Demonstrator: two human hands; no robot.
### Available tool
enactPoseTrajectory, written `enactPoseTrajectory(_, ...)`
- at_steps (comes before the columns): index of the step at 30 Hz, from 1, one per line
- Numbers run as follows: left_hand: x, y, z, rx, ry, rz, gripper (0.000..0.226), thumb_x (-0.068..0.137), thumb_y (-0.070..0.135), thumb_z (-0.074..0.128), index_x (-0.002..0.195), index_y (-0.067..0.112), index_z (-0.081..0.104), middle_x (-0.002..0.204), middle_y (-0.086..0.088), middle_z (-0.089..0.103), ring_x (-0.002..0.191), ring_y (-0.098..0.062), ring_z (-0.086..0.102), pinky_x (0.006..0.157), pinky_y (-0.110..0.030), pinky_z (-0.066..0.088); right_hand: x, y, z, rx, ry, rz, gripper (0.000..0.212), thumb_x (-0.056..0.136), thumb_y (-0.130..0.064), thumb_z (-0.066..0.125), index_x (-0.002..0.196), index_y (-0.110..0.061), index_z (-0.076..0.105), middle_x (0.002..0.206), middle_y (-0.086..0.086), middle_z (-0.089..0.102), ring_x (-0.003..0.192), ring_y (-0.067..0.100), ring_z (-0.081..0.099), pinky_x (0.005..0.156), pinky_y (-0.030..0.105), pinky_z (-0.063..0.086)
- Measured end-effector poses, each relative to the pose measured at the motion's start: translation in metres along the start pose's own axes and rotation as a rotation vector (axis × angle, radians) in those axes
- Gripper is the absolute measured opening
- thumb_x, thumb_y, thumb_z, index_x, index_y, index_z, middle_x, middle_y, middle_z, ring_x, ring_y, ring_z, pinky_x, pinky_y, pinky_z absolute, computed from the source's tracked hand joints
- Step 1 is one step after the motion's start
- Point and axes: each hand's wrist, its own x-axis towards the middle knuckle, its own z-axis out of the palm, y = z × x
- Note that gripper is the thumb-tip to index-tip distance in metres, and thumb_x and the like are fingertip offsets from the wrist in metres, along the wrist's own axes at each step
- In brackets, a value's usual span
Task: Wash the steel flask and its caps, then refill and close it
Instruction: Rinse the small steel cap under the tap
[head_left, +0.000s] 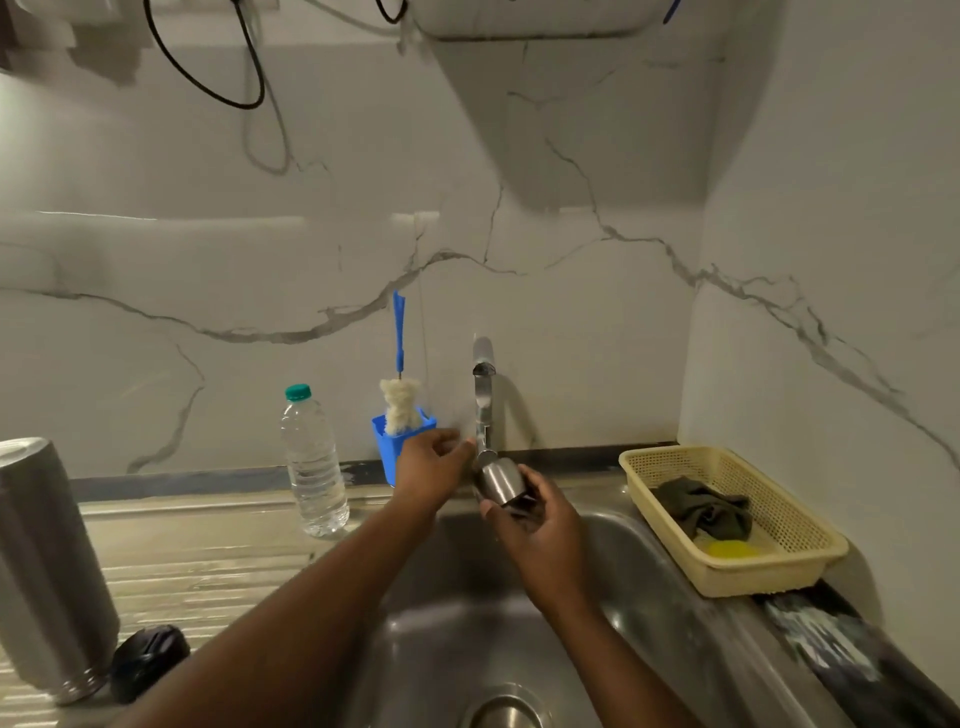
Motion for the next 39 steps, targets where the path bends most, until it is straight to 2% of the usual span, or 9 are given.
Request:
enactPoseTrajectory(4, 0.030, -0.007, 0.023, 0.149, -0.053, -0.010, 0.047, 0.092, 0.033, 0.080, 0.136, 0.021, 0.067, 0.123, -0.007, 0.072, 0.110, -0.021, 0.069, 0.101, -0.045, 0.059, 0.004, 0.008, 0.006, -0.022, 0.035, 0.002, 0.075, 0.074, -0.055, 0.081, 0.141, -0.032, 0.057, 0.127, -0.013, 0.069, 0.114, 0.006, 0.067, 0.095, 0.037, 0.060)
enactPoseTrajectory(11, 0.048, -0.014, 0.040, 0.180, 0.012, 0.022, 0.015, 0.099, 0.029, 0.072, 0.106, 0.017, 0.078, 0.098, -0.001, 0.077, 0.092, -0.014, 0.071, 0.090, -0.035, 0.060, 0.007, 0.014, 0.008, -0.035, 0.054, 0.019, 0.087, 0.066, -0.069, 0.072, 0.144, -0.034, 0.054, 0.131, -0.013, 0.066, 0.117, 0.007, 0.065, 0.099, 0.039, 0.058)
enactPoseTrajectory(14, 0.047, -0.017, 0.036, 0.138, 0.038, -0.011, 0.019, 0.101, 0.027, 0.069, 0.088, 0.017, 0.076, 0.086, -0.003, 0.076, 0.085, -0.018, 0.073, 0.086, -0.038, 0.062, 0.005, 0.012, 0.009, -0.040, 0.031, 0.009, 0.086, 0.068, -0.067, 0.073, 0.144, -0.032, 0.054, 0.131, -0.012, 0.066, 0.117, 0.005, 0.065, 0.099, 0.037, 0.058)
enactPoseTrajectory(22, 0.021, -0.013, 0.008, 0.016, -0.058, -0.101, 0.015, 0.104, 0.016, 0.062, 0.100, 0.006, 0.074, 0.082, -0.006, 0.071, 0.072, -0.015, 0.067, 0.064, -0.025, 0.056, 0.001, 0.009, 0.006, -0.115, -0.053, -0.002, 0.067, 0.084, -0.043, 0.082, 0.144, -0.028, 0.055, 0.130, -0.010, 0.065, 0.115, 0.004, 0.063, 0.090, 0.018, 0.055)
enactPoseTrajectory(26, 0.000, -0.020, -0.010, -0.010, -0.268, -0.199, 0.024, 0.103, 0.028, 0.066, 0.101, 0.006, 0.076, 0.099, -0.016, 0.076, 0.092, -0.029, 0.073, 0.087, -0.041, 0.064, 0.000, 0.009, 0.007, -0.113, -0.109, -0.006, 0.062, 0.087, -0.040, 0.079, 0.144, -0.031, 0.056, 0.131, -0.011, 0.064, 0.117, 0.006, 0.063, 0.096, 0.029, 0.057)
enactPoseTrajectory(30, -0.011, -0.033, -0.018, 0.038, -0.399, -0.200, 0.033, 0.106, 0.029, 0.060, 0.109, -0.002, 0.072, 0.093, -0.017, 0.070, 0.089, -0.028, 0.065, 0.099, -0.052, 0.058, 0.001, 0.011, 0.008, -0.068, -0.189, 0.055, 0.066, 0.087, -0.036, 0.080, 0.145, -0.036, 0.050, 0.130, -0.011, 0.064, 0.117, 0.005, 0.065, 0.097, 0.029, 0.057)
enactPoseTrajectory(33, -0.019, -0.033, -0.017, 0.046, -0.390, -0.131, 0.023, 0.108, 0.017, 0.054, 0.112, 0.015, 0.076, 0.092, -0.014, 0.069, 0.089, -0.027, 0.063, 0.090, -0.046, 0.059, 0.001, 0.015, 0.009, -0.050, -0.184, 0.119, 0.065, 0.080, -0.040, 0.085, 0.134, -0.037, 0.050, 0.118, -0.012, 0.067, 0.105, 0.004, 0.068, 0.089, 0.030, 0.060)
enactPoseTrajectory(36, -0.028, -0.028, -0.016, 0.033, -0.426, -0.066, 0.044, 0.104, -0.002, 0.049, 0.113, 0.030, 0.078, 0.096, -0.008, 0.075, 0.091, -0.021, 0.069, 0.087, -0.036, 0.058, 0.002, 0.013, 0.007, -0.039, -0.158, 0.125, 0.048, 0.080, -0.038, 0.086, 0.117, -0.036, 0.056, 0.107, -0.013, 0.071, 0.095, -0.002, 0.068, 0.076, 0.016, 0.054)
enactPoseTrajectory(39, -0.035, -0.029, -0.021, 0.161, -0.484, 0.117, 0.062, 0.090, -0.017, 0.057, 0.111, 0.038, 0.077, 0.102, 0.003, 0.080, 0.090, -0.008, 0.072, 0.081, -0.023, 0.056, 0.004, 0.011, 0.007, 0.007, -0.156, 0.118, 0.049, 0.085, -0.037, 0.083, 0.129, -0.033, 0.061, 0.118, -0.015, 0.070, 0.107, -0.001, 0.066, 0.085, 0.015, 0.053)
